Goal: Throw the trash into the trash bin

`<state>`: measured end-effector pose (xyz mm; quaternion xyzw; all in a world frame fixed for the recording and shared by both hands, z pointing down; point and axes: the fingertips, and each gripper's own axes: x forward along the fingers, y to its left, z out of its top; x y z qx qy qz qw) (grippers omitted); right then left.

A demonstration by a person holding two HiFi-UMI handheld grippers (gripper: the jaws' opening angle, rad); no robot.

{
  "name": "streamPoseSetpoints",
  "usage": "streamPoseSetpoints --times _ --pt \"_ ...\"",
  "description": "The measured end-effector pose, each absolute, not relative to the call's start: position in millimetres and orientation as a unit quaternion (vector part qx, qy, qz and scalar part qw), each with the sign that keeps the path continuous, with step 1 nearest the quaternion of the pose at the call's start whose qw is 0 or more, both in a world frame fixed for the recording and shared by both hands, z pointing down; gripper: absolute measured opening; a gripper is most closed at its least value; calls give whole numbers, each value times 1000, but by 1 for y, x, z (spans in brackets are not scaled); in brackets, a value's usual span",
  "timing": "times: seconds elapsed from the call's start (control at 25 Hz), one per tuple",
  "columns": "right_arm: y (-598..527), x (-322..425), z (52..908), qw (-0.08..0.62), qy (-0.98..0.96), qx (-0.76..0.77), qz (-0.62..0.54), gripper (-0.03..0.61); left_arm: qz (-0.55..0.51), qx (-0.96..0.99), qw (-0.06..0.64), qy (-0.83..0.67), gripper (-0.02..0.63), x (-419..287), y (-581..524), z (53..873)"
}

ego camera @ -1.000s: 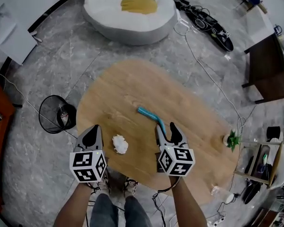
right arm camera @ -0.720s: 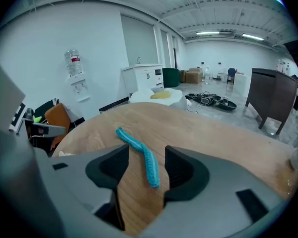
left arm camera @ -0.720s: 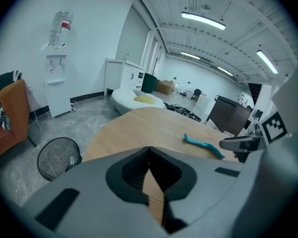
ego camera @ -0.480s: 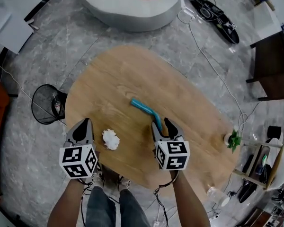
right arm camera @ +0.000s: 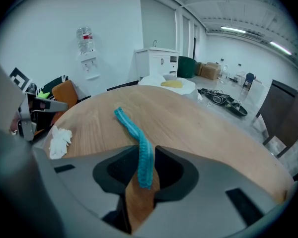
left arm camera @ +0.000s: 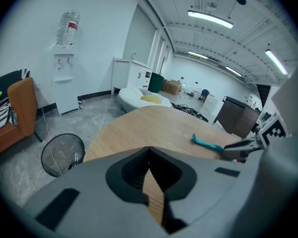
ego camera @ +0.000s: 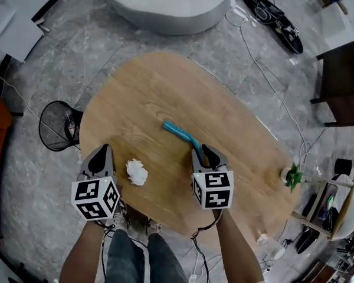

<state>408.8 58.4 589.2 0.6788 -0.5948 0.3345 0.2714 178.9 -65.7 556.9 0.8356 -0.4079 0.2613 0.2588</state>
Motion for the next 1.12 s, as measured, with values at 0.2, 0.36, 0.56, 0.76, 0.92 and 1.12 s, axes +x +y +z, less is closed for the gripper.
streamPoseSetpoints --times 0.2,0.36,0.56,0.76,0.92,1.12 --pt "60 409 591 274 -593 677 339 58 260 836 258 -409 -8 181 -66 555" --pt "59 411 591 275 -587 680 343 34 259 837 257 -407 -9 183 -66 555" --pt "59 413 589 278 -583 680 346 21 257 838 257 -407 -8 180 -66 554" --pt "59 413 580 275 -585 685 336 20 257 835 259 -412 -8 172 -66 552" --pt "54 408 570 270 -588 689 326 18 255 833 262 -415 -8 163 -67 549" --pt "44 399 554 262 -595 693 312 18 247 832 263 -422 -8 151 -70 543"
